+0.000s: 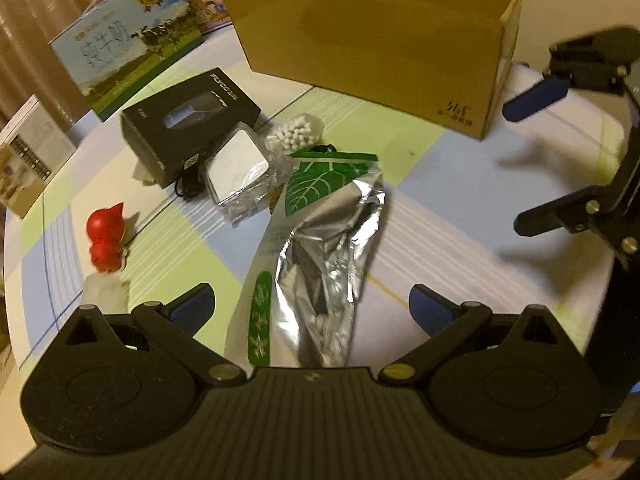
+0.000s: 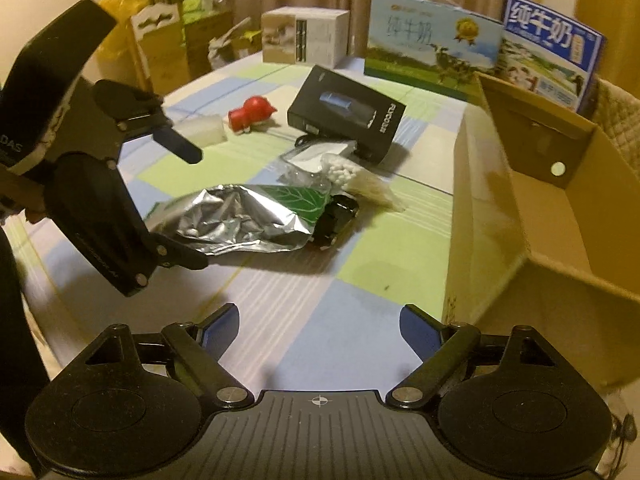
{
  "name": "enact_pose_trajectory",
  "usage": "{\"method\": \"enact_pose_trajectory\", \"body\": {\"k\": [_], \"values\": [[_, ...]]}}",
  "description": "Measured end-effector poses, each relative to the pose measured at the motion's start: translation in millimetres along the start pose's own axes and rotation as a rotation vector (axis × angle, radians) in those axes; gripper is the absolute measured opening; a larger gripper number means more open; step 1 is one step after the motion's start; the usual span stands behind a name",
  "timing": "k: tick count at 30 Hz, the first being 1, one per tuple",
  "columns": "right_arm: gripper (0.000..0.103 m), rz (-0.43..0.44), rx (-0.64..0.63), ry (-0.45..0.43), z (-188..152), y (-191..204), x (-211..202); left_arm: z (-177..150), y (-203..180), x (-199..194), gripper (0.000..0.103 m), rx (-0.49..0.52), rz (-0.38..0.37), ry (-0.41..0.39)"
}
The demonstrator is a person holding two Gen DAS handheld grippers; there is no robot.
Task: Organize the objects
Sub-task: 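Grasp the foil snack bag with the left gripper while the right gripper grasps the black toy car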
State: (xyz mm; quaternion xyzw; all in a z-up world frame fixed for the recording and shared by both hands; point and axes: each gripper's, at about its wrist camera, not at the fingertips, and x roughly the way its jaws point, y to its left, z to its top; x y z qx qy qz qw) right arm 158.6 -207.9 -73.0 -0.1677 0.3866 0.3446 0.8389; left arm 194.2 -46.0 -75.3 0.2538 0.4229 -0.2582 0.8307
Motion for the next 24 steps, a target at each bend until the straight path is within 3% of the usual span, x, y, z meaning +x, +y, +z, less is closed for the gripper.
{"method": "enact_pose_trajectory", "body": {"k": [9, 12, 14, 20, 24], "values": [[0.085, 0.03, -0.022, 0.033, 6, -8, 34, -1, 7, 42, 0.084, 0.045, -0.022, 0.051], [0.085, 0.033, -0.04, 0.037, 8, -5, 40, 1, 13, 41, 0.072, 0.036, -0.031, 0.05], [0.085, 0.052, -0.026, 0.032, 10, -4, 43, 2, 19, 41, 0.055, 0.021, -0.034, 0.058], [0.085, 0.038, -0.049, 0.008, 21, 3, 56, -10, 42, 29, 0.045, -0.037, -0.028, 0.11], [0.085, 0.007, 0.0, -0.005, 34, -1, 71, -26, 62, 15, 0.044, -0.163, -0.02, 0.115]]}}
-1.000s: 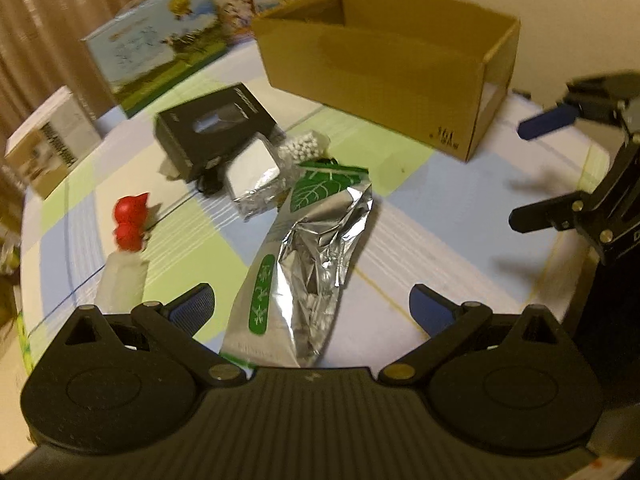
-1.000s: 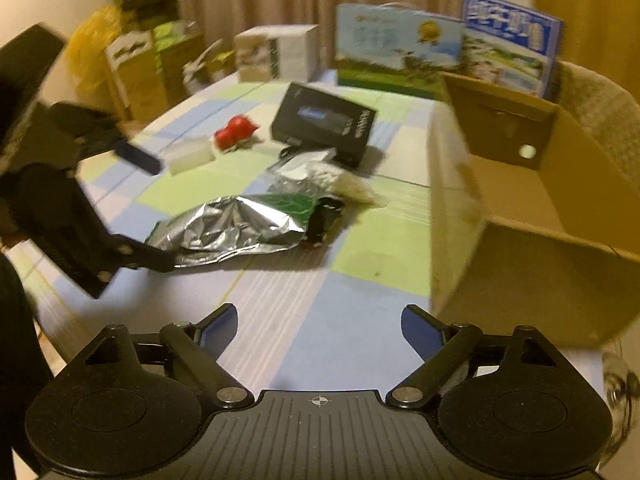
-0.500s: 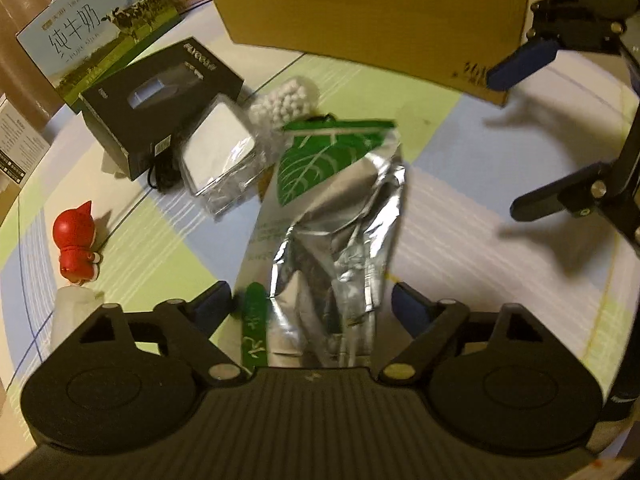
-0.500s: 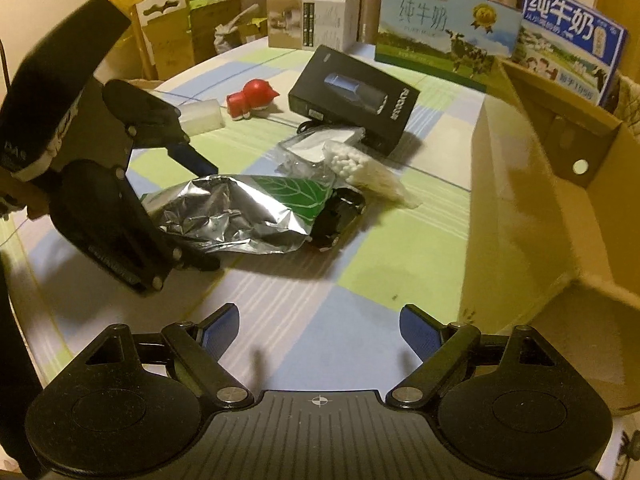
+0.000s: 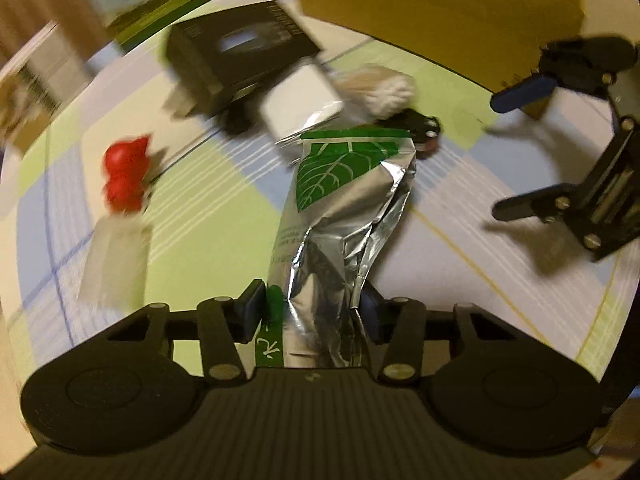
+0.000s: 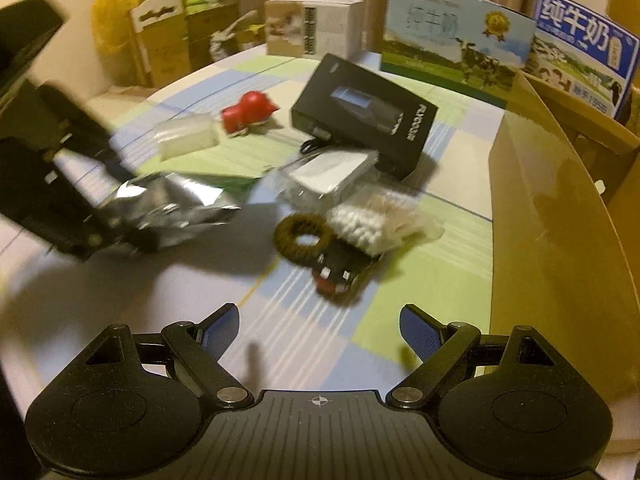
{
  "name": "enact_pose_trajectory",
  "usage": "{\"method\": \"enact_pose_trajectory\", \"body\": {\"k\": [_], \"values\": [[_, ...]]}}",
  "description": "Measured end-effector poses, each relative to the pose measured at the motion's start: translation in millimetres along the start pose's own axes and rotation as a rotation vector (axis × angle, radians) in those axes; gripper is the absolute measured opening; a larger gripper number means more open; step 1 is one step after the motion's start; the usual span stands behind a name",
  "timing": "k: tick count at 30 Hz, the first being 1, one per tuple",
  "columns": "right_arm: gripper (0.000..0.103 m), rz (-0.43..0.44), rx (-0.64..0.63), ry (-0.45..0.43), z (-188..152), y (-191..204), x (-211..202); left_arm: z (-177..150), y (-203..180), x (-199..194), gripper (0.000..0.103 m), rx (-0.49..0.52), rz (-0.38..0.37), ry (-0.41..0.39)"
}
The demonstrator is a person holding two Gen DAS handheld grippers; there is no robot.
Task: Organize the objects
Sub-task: 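Grasp the foil snack bag with the left gripper while the right gripper grasps the black toy car, then carry the foil bag and toy car into the cardboard box and release both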
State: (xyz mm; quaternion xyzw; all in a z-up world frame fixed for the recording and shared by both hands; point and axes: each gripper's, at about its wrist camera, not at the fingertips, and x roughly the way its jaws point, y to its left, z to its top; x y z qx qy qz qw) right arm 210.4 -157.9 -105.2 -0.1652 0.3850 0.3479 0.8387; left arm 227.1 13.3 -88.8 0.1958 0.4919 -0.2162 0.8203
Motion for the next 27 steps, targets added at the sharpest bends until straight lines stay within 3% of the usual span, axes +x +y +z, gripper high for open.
{"method": "enact_pose_trajectory", "body": {"k": [4, 8, 11, 14, 15, 25, 27], "values": [[0.081, -0.017, 0.074, -0.027, 14, -8, 13, -7, 14, -3, 0.044, -0.117, -0.003, 0.0], [0.06, -0.016, 0.124, -0.019, 21, -14, 24, -5, 19, -4, 0.044, -0.199, -0.01, -0.018], [0.054, -0.011, 0.179, 0.006, 22, -20, 34, -4, 19, -4, 0.044, -0.236, -0.022, -0.033], [0.032, 0.003, 0.237, 0.009, 21, -27, 36, -2, 17, -3, 0.044, -0.249, -0.021, -0.042], [0.03, 0.002, 0.255, 0.01, 20, -29, 34, -2, 16, -3, 0.044, -0.257, -0.022, -0.044], [0.03, 0.01, 0.235, 0.121, -11, -12, -4, -8, -15, -9, 0.044, -0.218, -0.016, -0.03], [0.037, 0.011, 0.235, 0.119, -16, -9, -4, -9, -21, -10, 0.044, -0.199, 0.001, -0.027]]}}
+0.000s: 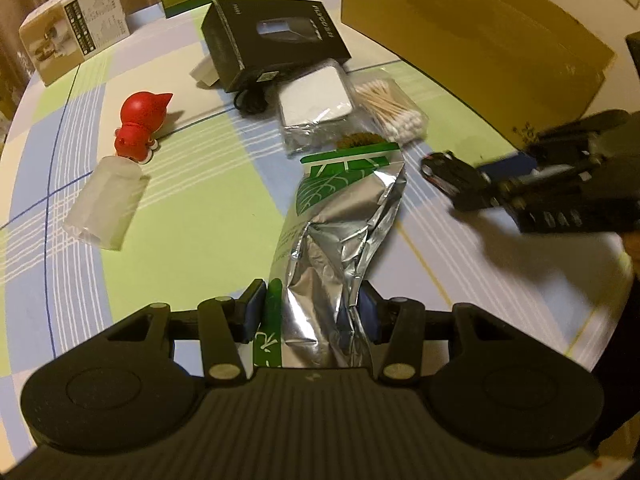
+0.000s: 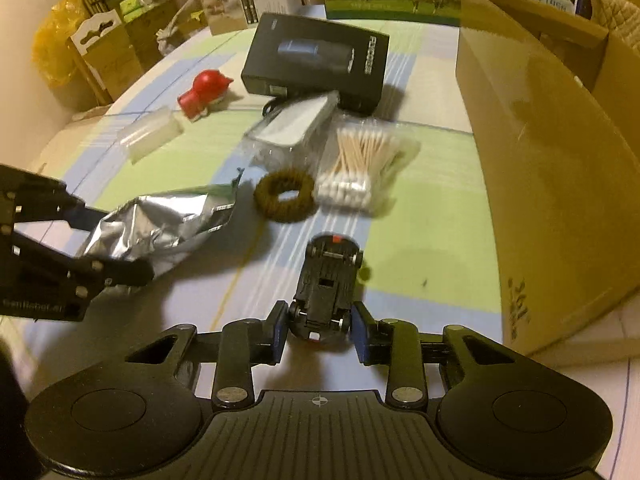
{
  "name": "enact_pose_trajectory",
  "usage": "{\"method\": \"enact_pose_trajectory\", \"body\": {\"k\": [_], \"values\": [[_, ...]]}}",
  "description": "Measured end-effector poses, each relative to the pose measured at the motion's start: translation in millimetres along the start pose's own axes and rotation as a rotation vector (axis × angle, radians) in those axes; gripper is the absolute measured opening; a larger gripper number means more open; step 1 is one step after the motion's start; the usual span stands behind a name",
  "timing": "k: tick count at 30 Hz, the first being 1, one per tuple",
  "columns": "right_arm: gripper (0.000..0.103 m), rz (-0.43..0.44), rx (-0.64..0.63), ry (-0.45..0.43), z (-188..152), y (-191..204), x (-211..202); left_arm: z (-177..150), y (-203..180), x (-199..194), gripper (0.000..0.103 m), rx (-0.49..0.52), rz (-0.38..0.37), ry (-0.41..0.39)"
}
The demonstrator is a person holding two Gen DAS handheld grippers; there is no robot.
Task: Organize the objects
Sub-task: 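Carry the foil bag and toy car into the cardboard box and release both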
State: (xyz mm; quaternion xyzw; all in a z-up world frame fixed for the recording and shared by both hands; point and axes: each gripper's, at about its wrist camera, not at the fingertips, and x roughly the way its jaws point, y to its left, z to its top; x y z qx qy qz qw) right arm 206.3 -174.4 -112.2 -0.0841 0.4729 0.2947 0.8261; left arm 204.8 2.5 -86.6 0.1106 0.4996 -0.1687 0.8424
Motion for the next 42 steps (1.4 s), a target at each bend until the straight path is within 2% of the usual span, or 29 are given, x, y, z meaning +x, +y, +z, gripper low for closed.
{"method": "enact_pose_trajectory", "body": {"k": [3, 8, 10, 11, 12, 15, 19, 24, 30, 33, 38, 42], "values": [[0.048, -0.006, 0.016, -0.037, 5, -2, -2, 1, -2, 3, 0.046, 0.006, 0.011, 0.005], [0.048, 0.0, 0.052, -0.049, 15, -2, 8, 3, -4, 6, 0.052, 0.014, 0.019, 0.013], [0.046, -0.007, 0.049, -0.037, 18, 0, 14, 4, -4, 7, 0.053, 0.02, 0.022, 0.011], [0.033, -0.018, 0.045, -0.04, 18, 1, 15, 4, -4, 7, 0.055, 0.023, 0.022, 0.011], [0.028, -0.029, 0.034, -0.042, 19, 2, 15, 5, -3, 9, 0.055, 0.023, 0.021, 0.011], [0.027, -0.026, 0.043, -0.042, 17, 0, 14, 7, -3, 12, 0.058, 0.036, 0.024, 0.015], [0.027, -0.022, 0.041, -0.053, 14, 3, 9, 9, -1, 17, 0.051, 0.039, 0.014, 0.03], [0.027, 0.011, 0.077, -0.08, 13, 3, -4, 10, 8, 11, 0.04, -0.026, -0.001, 0.031], [0.027, 0.036, 0.069, -0.13, 12, 15, -28, 1, 15, -6, 0.039, -0.114, -0.004, 0.03], [0.027, 0.042, 0.062, -0.167, 13, 22, -49, 0, 10, -23, 0.039, -0.12, 0.007, 0.016], [0.027, 0.021, 0.055, -0.251, 24, 21, -96, 17, -3, -58, 0.039, -0.115, 0.022, -0.039], [0.027, -0.019, 0.065, -0.313, 38, 1, -139, 43, -22, -86, 0.039, -0.12, -0.007, -0.099]]}}
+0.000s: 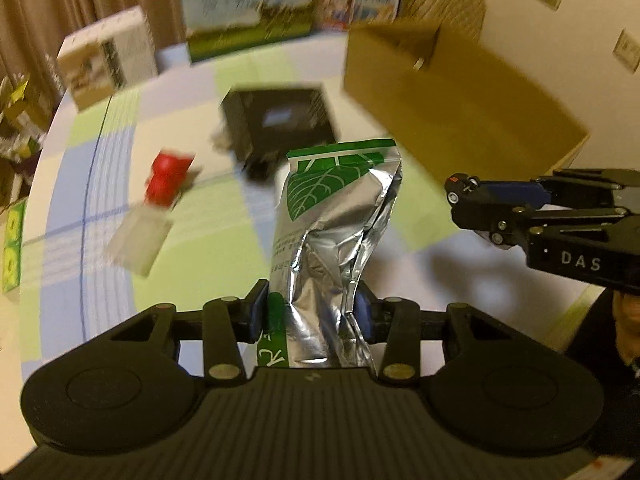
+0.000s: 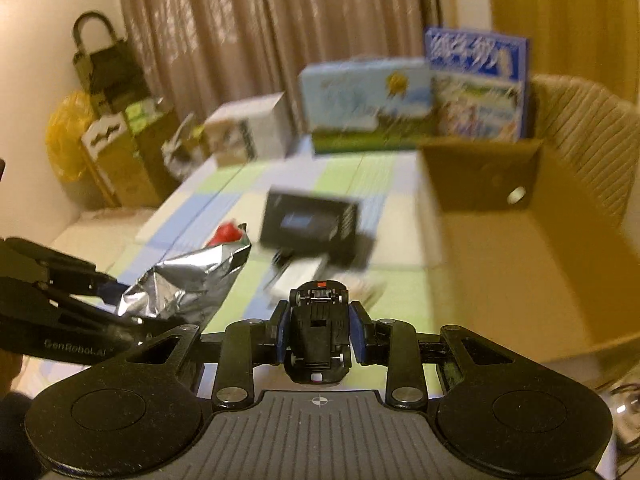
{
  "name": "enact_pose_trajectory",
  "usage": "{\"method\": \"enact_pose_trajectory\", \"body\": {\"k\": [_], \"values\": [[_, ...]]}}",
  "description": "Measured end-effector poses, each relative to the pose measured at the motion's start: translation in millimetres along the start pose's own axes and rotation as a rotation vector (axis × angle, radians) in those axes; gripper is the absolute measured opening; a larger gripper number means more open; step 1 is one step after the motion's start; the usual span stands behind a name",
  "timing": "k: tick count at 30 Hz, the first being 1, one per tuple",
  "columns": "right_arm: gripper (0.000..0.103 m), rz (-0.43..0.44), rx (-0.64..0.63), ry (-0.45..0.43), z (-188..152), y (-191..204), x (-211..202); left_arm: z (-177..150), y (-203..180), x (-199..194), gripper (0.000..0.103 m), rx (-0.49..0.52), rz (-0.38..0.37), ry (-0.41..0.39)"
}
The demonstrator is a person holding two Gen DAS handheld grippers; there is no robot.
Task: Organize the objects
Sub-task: 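Carry the foil bag and toy car into the cardboard box and release both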
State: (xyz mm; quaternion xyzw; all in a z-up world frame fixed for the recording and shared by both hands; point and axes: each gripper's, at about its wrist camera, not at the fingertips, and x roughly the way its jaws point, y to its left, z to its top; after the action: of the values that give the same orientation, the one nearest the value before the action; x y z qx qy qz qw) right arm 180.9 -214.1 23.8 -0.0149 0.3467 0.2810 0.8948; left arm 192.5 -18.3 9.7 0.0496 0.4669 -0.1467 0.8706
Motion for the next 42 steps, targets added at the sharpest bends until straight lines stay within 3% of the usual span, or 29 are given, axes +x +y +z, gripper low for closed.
{"method": "enact_pose_trajectory", "body": {"k": [9, 17, 24, 29, 33, 40, 41, 42], "values": [[0.028, -0.157, 0.053, -0.027, 24, -90, -36, 75, -86, -18, 0.039, 0.043, -0.127, -0.095], [0.028, -0.214, 0.086, -0.019, 25, -145, -42, 128, -148, 15, 0.039, 0.056, -0.189, -0.098], [0.028, -0.236, 0.113, -0.014, 23, -168, -36, 150, -177, 48, 0.039, 0.059, -0.21, -0.085], [0.028, -0.241, 0.129, -0.009, 21, -178, -32, 159, -179, 66, 0.041, 0.029, -0.207, -0.101], [0.028, -0.237, 0.125, -0.003, 20, -177, -28, 156, -170, 60, 0.041, 0.027, -0.17, -0.159], [0.028, -0.217, 0.146, -0.034, 23, -171, -25, 139, -140, 45, 0.042, 0.001, -0.119, -0.169], [0.03, -0.204, 0.146, -0.045, 24, -171, -24, 136, -137, 42, 0.042, 0.0, -0.113, -0.167], [0.042, -0.197, 0.149, -0.043, 25, -172, -23, 132, -133, 38, 0.042, -0.003, -0.107, -0.169]]}}
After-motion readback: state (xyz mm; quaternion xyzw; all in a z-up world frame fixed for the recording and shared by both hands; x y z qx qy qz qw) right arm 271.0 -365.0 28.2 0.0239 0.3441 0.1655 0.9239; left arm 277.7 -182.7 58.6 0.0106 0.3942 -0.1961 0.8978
